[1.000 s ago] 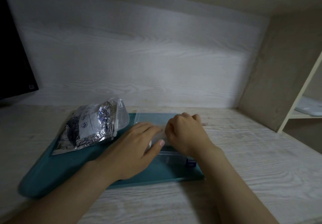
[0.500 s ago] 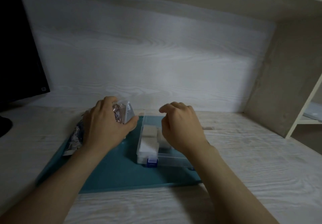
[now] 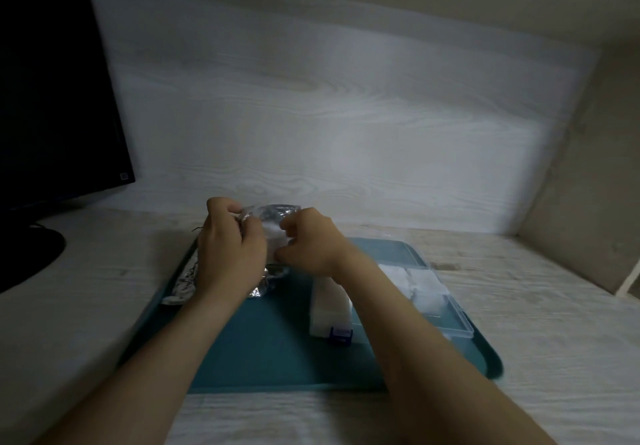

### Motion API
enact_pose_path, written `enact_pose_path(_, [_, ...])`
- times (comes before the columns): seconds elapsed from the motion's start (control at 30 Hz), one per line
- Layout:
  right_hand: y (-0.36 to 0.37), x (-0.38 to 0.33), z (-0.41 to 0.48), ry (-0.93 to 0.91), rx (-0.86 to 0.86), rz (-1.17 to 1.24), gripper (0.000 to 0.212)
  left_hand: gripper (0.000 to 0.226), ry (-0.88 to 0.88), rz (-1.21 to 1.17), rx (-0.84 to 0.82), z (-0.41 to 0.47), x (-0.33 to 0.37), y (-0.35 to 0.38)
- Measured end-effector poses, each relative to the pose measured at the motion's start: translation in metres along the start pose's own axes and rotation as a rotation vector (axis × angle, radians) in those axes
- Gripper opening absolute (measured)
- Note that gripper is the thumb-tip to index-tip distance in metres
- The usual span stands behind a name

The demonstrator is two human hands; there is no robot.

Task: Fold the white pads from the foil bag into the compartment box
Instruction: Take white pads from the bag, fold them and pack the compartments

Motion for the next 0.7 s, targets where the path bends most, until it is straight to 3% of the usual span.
enact_pose_path(0.1, [0.0060,-0.0038,-0.0003,-0.009,-0.031,0.098,0.044,0.018,-0.063,-0.024,0.020,0.0035,-0.0025,-0.0022])
enact_pose_path(0.23, [0.0081,0.0001,-0.0013,0.030,-0.051,0.175,0.037,0.021,-0.137,-0.025,0.014,0.0052,-0.0070,-0.0046])
enact_pose_path(0.43, [0.0082,-0.0002,-0.0028,-0.070,0.037,0.045,0.031,0.022,-0.133,-0.025,0.018,0.0041,-0.0035,-0.0067])
enact_pose_path(0.6, [0.0139,0.0049,-0.0035,-0.062,0.010,0.015,0.054,0.022,-0.103,-0.021,0.020,0.0019,0.0000,-0.0077])
enact_pose_path(0.7, [0.0110,0.0035,-0.0039,-0.105,0.028,0.008,0.045,0.021,-0.084,-0.025,0.000,0.0010,0.0013,-0.0048])
Point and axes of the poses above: each hand's wrist, its own z-axis towards the middle knuckle, its own y-axis out of the palm, x = y × z, the point moved 8 cm from there along z, towards the middle knuckle, and after that the axes turned 15 degrees about x, right-handed, at the moved point
